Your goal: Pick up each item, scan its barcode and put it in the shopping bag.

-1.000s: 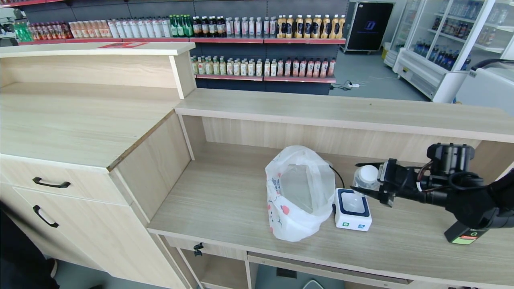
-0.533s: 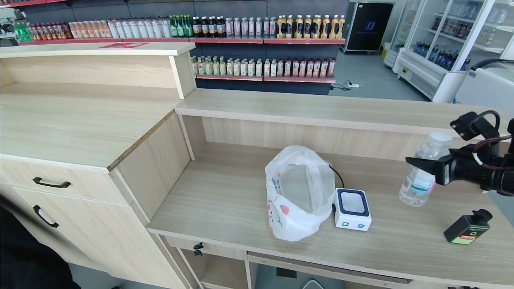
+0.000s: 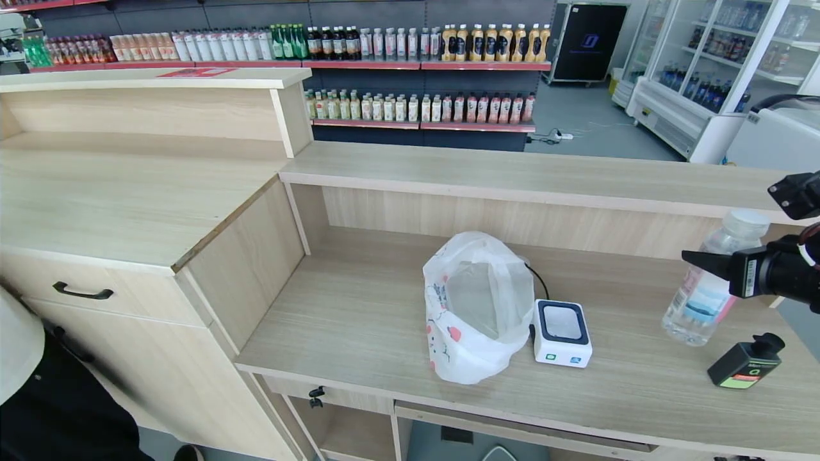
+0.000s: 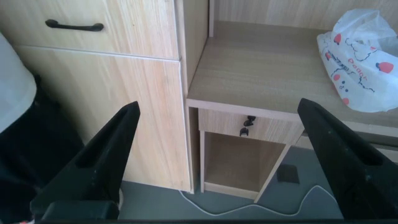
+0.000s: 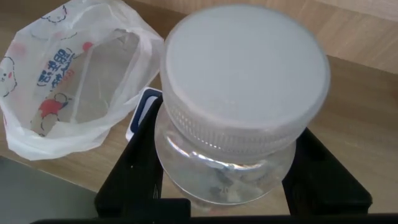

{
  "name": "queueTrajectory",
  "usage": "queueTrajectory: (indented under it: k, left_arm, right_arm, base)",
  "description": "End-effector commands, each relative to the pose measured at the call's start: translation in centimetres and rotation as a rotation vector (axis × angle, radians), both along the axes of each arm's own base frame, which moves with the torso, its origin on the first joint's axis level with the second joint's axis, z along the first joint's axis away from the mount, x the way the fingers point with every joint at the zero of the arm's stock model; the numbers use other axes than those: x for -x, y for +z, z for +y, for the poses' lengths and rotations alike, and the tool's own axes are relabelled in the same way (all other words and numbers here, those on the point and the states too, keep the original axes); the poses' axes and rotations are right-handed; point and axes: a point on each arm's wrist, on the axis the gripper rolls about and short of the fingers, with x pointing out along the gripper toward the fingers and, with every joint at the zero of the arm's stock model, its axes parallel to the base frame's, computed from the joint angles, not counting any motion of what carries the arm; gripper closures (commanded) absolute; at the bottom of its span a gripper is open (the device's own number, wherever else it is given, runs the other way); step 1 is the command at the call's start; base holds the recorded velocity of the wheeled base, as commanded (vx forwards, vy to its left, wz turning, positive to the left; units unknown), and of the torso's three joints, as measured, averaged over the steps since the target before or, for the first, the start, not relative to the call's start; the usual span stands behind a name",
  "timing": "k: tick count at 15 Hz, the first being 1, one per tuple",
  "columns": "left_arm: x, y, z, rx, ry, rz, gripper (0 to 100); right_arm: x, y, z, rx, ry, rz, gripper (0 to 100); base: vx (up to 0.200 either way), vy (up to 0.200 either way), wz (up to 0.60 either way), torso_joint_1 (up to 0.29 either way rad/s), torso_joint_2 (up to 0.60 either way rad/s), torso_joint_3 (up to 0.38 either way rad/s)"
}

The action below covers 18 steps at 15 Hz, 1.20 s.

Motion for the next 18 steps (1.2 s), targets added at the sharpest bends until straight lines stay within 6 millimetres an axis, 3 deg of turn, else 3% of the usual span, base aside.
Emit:
queueTrajectory:
  k: [1, 5, 7, 10, 14, 18]
  left_arm:
    - [0.0, 0.0, 0.0, 0.000, 0.000, -0.001, 0]
    - [0.0, 0.0, 0.0, 0.000, 0.000, -0.001, 0]
    - [0.0, 0.0, 0.0, 0.000, 0.000, -0.001, 0]
    - [0.0, 0.0, 0.0, 0.000, 0.000, -0.001, 0]
    - [0.0, 0.0, 0.0, 0.000, 0.000, -0.001, 0]
    - [0.0, 0.0, 0.0, 0.000, 0.000, -0.001, 0]
  right_arm:
    - [0.3, 0.4, 0.1, 0.005, 0.002, -0.019, 100]
    - [0.2, 0.7, 0.0, 0.010, -0.001, -0.042, 100]
    - [0.0, 0.8, 0.2, 0.008, 0.004, -0.054, 100]
    - [-2.1, 0.4, 1.8, 0.004, 0.030, -0.100, 100]
    - [-6.3, -3.0, 3.8, 0.017, 0.086, -0.145, 100]
    - [-9.4, -7.6, 3.5, 0.105, 0.107, -0.109, 100]
  base:
    - [0.000, 0.000, 0.00, 0.000, 0.00, 0.000]
    - [0.000, 0.000, 0.00, 0.000, 0.00, 0.000]
    - [0.000, 0.000, 0.60, 0.002, 0.00, 0.000]
    - [0.000, 0.000, 0.60, 0.002, 0.00, -0.001]
    - [0.000, 0.000, 0.60, 0.002, 0.00, -0.001]
    - [0.000, 0.000, 0.00, 0.000, 0.00, 0.000]
